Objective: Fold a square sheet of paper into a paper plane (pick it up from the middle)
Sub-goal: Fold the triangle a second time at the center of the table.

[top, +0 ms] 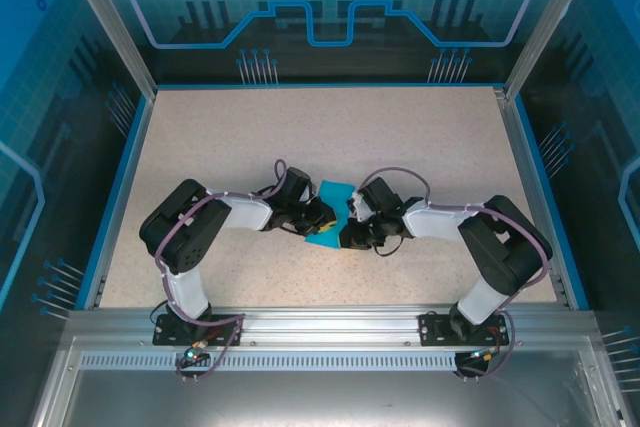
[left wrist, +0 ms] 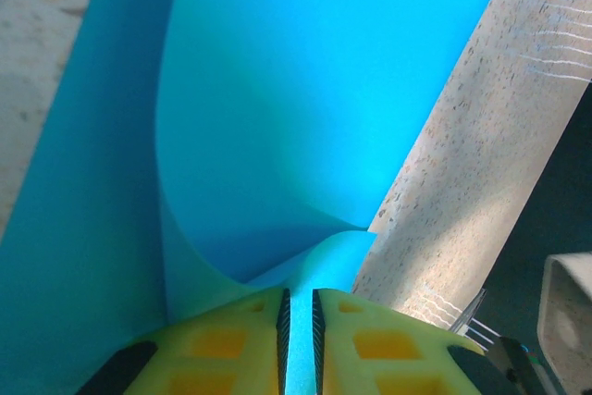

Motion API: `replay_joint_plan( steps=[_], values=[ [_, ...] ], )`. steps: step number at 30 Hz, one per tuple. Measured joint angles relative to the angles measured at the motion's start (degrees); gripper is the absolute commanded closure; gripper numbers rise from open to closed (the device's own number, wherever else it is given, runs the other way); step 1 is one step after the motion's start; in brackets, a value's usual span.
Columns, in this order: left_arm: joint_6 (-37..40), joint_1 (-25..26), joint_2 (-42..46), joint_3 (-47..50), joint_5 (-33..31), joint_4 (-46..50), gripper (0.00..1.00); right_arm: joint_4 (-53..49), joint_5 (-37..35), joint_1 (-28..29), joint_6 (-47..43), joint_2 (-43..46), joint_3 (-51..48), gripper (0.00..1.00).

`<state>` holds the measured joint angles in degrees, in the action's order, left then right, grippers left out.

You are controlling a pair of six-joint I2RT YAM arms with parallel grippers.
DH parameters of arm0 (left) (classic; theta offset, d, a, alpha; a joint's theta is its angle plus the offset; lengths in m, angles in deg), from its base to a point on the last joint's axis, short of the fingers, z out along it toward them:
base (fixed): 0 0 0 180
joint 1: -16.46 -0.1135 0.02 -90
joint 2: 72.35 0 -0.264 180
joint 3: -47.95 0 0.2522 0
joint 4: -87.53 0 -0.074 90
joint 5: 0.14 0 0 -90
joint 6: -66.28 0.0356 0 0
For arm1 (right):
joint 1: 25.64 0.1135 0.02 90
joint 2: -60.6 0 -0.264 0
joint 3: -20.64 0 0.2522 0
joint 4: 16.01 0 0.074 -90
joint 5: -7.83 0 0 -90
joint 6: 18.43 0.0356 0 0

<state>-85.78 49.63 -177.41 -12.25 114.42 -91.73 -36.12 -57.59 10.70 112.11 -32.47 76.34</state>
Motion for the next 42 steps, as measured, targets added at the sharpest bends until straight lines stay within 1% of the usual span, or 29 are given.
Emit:
replay_joint_plan(
  steps=[2,5,8,13,20,30,33,38,42],
  values=[
    [0.00,0.00,0.00,0.00,0.00,0.00,0.82,1.09,0.20,0.00,1.33,0.72,0.00,0.88],
    [0.00,0.00,0.00,-0.02,0.00,0.00,0.82,2.47,0.55,0.00,3.19,0.44,0.11,0.89],
    [0.00,0.00,0.00,-0.02,-0.02,0.00,0.82,4.46,0.76,0.00,5.16,-1.51,0.17,0.88],
    [0.00,0.00,-0.02,-0.02,0.00,0.02,0.82,4.92,0.85,-0.20,6.45,-5.53,0.70,0.89],
    [0.00,0.00,-0.02,-0.02,-0.02,0.02,0.82,4.61,0.87,-0.37,5.73,-4.81,0.02,0.88],
    [0.00,0.00,-0.02,-0.28,-0.02,0.33,0.82,-0.70,0.76,-0.39,4.70,-0.83,-1.84,0.87],
    [0.00,0.00,-0.07,-0.31,-0.02,0.33,0.82,-0.92,0.76,-0.37,5.01,0.44,-1.68,0.86],
    [0.00,0.00,-0.13,-0.35,0.00,0.35,0.82,-0.79,0.46,0.17,6.19,0.42,2.08,0.86],
    [0.00,0.00,-0.13,-0.39,0.00,0.37,0.82,1.77,-0.15,0.63,7.58,-2.32,4.35,0.86]
  ],
)
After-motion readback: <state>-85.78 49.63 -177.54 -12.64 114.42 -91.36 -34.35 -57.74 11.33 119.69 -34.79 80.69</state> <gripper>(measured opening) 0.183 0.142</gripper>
